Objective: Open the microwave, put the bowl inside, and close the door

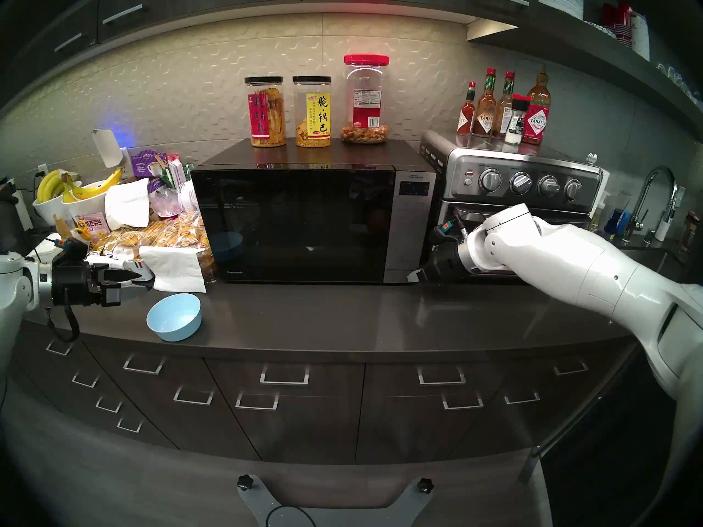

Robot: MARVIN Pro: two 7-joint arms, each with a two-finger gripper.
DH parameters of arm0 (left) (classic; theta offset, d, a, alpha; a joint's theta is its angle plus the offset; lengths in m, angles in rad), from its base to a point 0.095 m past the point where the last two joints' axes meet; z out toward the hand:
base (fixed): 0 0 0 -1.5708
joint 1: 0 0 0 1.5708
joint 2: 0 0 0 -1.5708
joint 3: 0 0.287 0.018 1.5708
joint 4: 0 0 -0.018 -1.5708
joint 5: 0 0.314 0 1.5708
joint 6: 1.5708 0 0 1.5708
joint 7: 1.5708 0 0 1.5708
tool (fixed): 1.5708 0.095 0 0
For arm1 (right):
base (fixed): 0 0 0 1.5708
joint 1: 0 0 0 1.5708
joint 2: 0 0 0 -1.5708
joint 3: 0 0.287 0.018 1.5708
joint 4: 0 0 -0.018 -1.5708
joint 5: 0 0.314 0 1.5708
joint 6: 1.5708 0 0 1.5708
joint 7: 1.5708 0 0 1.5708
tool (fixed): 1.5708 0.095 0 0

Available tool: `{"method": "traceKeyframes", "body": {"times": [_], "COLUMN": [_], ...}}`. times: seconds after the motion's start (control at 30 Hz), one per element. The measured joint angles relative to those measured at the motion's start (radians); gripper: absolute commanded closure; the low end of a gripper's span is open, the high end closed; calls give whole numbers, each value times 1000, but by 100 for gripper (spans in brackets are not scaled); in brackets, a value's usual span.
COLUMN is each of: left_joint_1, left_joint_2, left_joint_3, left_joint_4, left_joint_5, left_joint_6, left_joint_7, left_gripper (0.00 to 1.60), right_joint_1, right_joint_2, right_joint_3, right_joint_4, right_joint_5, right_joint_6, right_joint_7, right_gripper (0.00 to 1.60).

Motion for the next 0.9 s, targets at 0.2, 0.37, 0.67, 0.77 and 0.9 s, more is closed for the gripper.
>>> {"method": "traceKeyframes", "body": {"times": [0.2, 0.37, 0.67, 0.77, 0.9], "left_joint_1": [0, 0, 0, 0, 0], "left_joint_2": [0, 0, 0, 0, 0], "left_joint_3": [0, 0, 0, 0, 0], "left_joint_4": [0, 0, 0, 0, 0], "left_joint_5": [0, 0, 0, 0, 0], "left_joint_6": [0, 0, 0, 0, 0], "left_joint_7": [0, 0, 0, 0, 0], "left_gripper": [0, 0, 0, 0, 0], "right_joint_1": [-10, -19, -40, -48, -57], "right_joint_2": [-7, -10, -1, 2, 7], "right_joint_3": [7, 13, 23, 25, 28], "right_joint_4": [3, -6, -30, -34, -37], "right_joint_5": [25, 44, 73, 80, 90], "right_joint_6": [-1, -3, -28, -37, -49], "right_joint_7": [-30, -58, -119, -136, -154], "right_gripper": [160, 160, 160, 160, 160]}}
